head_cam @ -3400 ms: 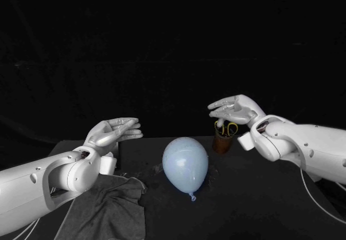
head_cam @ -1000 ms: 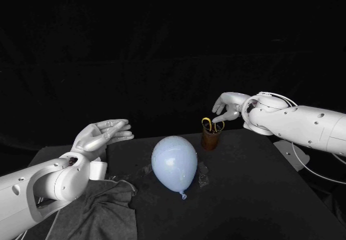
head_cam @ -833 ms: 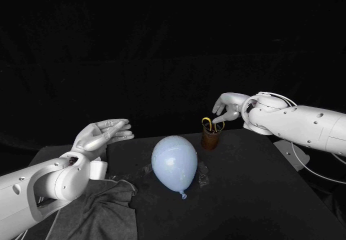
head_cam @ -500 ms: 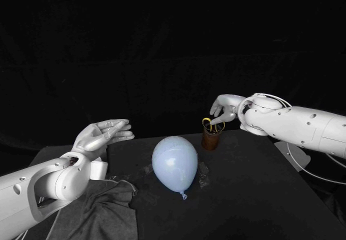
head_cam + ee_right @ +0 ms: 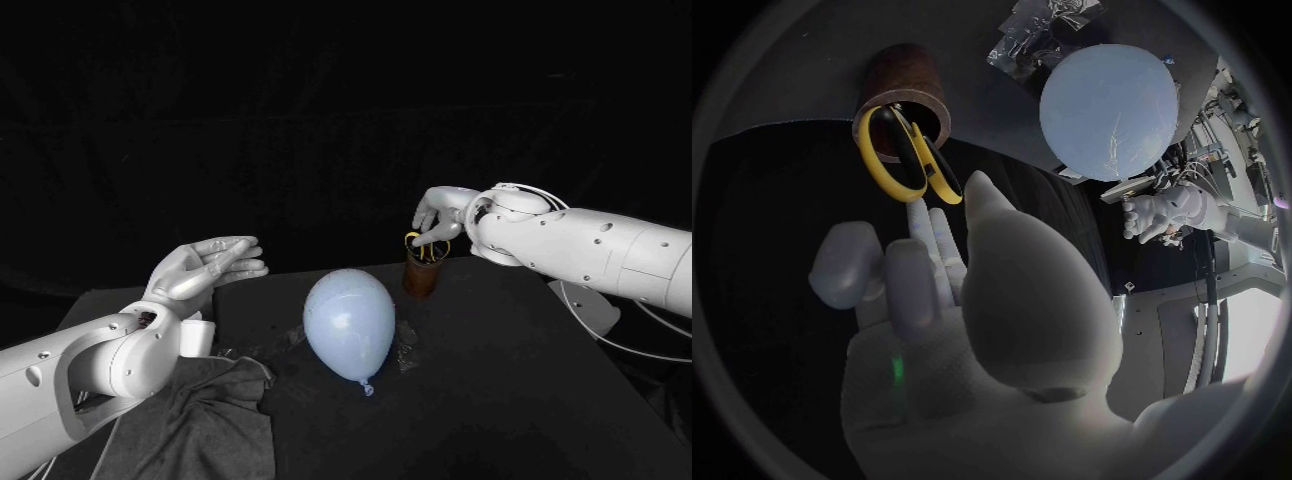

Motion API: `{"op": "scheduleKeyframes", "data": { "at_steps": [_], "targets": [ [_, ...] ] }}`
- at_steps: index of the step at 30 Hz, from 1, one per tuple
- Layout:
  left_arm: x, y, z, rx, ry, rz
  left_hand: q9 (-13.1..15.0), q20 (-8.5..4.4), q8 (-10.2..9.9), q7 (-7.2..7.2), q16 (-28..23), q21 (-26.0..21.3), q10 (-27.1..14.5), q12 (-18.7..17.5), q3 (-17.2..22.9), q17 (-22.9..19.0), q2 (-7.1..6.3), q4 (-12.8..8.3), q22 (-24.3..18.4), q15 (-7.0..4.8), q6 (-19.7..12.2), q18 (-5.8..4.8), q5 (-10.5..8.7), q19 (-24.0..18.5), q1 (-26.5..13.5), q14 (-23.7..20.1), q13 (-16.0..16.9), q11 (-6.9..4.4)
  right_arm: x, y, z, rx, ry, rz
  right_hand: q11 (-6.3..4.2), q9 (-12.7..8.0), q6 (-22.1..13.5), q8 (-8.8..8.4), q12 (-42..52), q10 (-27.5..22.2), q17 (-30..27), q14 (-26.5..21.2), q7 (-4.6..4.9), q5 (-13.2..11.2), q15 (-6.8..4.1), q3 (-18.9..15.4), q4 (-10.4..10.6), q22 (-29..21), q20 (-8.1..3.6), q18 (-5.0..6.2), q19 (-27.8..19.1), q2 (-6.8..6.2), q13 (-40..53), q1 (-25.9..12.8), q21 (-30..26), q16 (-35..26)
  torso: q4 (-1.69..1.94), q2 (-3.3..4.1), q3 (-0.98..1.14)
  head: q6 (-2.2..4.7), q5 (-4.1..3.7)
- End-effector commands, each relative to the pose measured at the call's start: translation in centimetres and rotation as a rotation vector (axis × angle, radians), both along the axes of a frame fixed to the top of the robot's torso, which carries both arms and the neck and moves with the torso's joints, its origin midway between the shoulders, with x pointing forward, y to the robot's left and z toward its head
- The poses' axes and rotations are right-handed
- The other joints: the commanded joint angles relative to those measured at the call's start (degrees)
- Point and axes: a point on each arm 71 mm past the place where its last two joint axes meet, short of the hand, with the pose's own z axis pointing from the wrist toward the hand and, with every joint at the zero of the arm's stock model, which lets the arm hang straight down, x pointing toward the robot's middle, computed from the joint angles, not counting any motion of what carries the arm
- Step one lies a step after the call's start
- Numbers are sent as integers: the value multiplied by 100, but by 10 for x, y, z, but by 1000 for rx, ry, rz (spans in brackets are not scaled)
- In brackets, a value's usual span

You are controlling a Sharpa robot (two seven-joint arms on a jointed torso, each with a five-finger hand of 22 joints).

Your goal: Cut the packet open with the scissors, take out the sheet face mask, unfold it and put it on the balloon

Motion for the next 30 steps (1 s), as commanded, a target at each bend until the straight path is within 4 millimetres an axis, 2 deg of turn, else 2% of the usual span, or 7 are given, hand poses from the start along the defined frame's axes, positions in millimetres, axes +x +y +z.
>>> {"op": "scheduleKeyframes", "data": {
  "at_steps": [1, 8, 20, 24, 26, 30],
  "targets": [
    [-1, -1, 2, -8, -7, -8, -5, -2, -36, 27, -5, -10, 31, -18, -3, 4, -35, 21, -5, -9, 32, 84, 10, 45, -13, 34, -3, -10, 1, 3, -3, -27, 22, 7, 3, 9, 46, 32, 35, 50, 9, 174, -4, 39, -37, 20, 20, 26, -6, -109, 54, 50, 9, 36, 38, 35, 2, 10, 2, -13, 11],
    [-1, -1, 2, -9, -6, -9, -6, -3, -38, 28, -5, -10, 34, -23, 1, 8, -36, 24, -6, -9, 33, 84, 9, 47, -14, 35, -3, -10, 3, 6, -7, -46, 42, 5, -35, 22, 109, 53, 38, 157, 77, 181, -45, 56, -70, 91, 28, 166, -21, -131, 121, 88, 11, 82, 126, 104, 2, 0, 2, -41, 16],
    [-2, -1, 2, -9, -5, -10, -6, -3, -38, 28, -5, -10, 34, -23, 1, 8, -36, 24, -6, -9, 33, 84, 9, 47, -14, 35, -3, -10, 6, 9, -13, -143, 30, 0, -130, 58, 294, 104, 22, 447, 196, 194, -148, -29, -150, 472, 96, 458, -85, -177, 252, 134, -1, 236, 302, 233, 3, -6, 7, -58, 25],
    [-2, 0, 2, -8, -4, -10, -6, -3, -38, 28, -5, -10, 34, -23, 1, 8, -36, 24, -6, -9, 33, 84, 9, 47, -14, 35, -3, -10, 6, 11, -15, -161, 25, -3, -182, 90, 392, 152, 16, 596, 227, 199, -203, -35, -198, 724, 118, 586, -124, -198, 315, 133, 1, 301, 378, 272, 0, -5, 5, -60, 21],
    [-2, 0, 2, -8, -4, -10, -8, -3, -41, 26, -5, -11, 40, -31, 11, 17, -35, 28, -9, -9, 37, 84, 9, 50, -15, 38, -3, -10, 6, 12, -16, -167, 22, -4, -205, 112, 436, 179, 1, 667, 235, 199, -229, -173, -223, 963, 110, 633, -150, -205, 332, 147, -4, 371, 404, 289, -1, -4, 5, -63, 22],
    [-2, -1, 2, -9, -3, -11, -8, -3, -41, 26, -5, -11, 40, -31, 11, 17, -35, 28, -9, -9, 37, 84, 9, 50, -15, 38, -3, -10, 6, 13, -16, -175, 7, -15, -262, 185, 547, 268, 2, 828, 244, 200, -285, -169, -270, 1452, 49, 702, -191, -213, 350, 159, -1, 437, 437, 313, -2, -3, 6, -64, 23]
  ]
}}
